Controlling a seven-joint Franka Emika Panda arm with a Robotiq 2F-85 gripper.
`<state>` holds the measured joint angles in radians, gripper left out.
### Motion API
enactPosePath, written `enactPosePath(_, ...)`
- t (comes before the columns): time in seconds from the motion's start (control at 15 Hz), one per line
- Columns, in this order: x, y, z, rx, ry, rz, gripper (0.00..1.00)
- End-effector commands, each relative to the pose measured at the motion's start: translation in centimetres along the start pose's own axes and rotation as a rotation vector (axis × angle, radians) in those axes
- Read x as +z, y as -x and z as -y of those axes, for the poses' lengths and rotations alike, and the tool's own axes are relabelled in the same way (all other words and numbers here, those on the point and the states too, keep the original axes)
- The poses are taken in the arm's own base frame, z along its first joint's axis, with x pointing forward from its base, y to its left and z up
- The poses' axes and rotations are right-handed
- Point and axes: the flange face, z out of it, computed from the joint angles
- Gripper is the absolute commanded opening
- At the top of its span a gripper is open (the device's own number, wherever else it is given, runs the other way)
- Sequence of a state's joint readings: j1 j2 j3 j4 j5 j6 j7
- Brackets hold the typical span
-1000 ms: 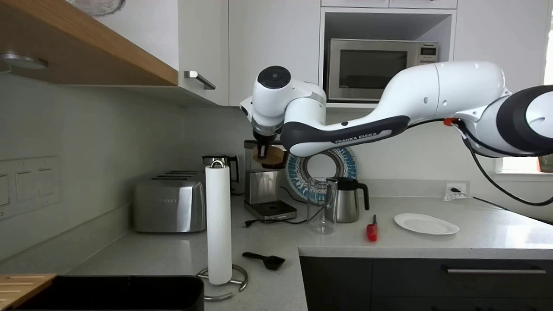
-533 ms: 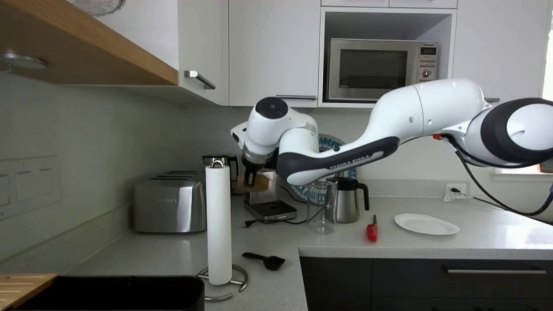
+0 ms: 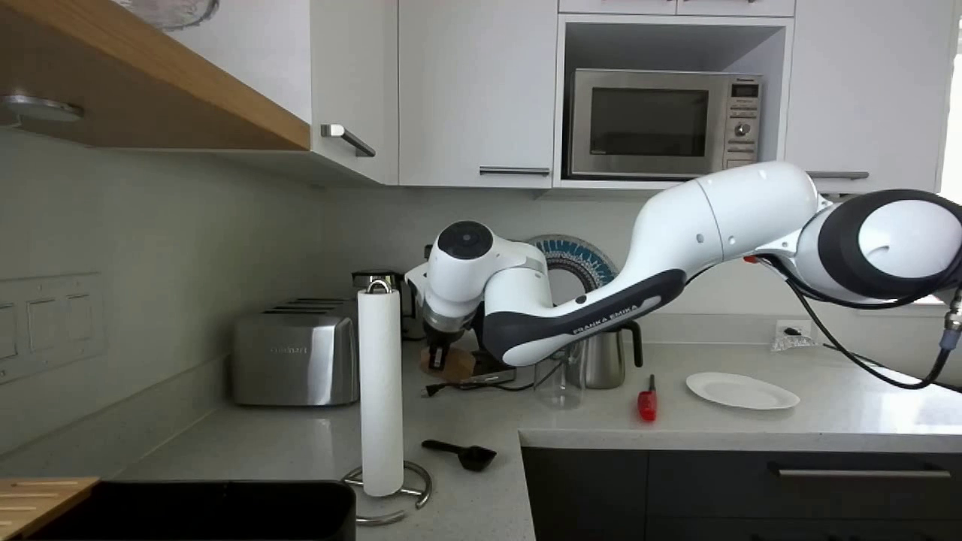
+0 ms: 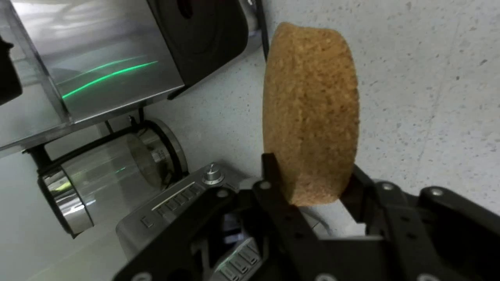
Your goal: Pick up the brown lid from the clear jug and put it on the kitchen counter
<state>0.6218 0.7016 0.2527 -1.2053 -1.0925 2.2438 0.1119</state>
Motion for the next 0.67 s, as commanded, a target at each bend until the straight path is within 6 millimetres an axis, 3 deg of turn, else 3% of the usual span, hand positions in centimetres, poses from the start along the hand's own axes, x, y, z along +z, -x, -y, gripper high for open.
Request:
enactPosePath(0.0, 1.8, 1.8, 2.3, 0.044, -0.009, 0.095, 0.16)
enactPosePath(0.27, 3.4, 3.9, 3.7, 0.09, 0.01, 0.217, 0.16)
enactPosePath(0.6, 4.1, 5.1, 4.0, 0.1, 0.051, 0.312, 0.16)
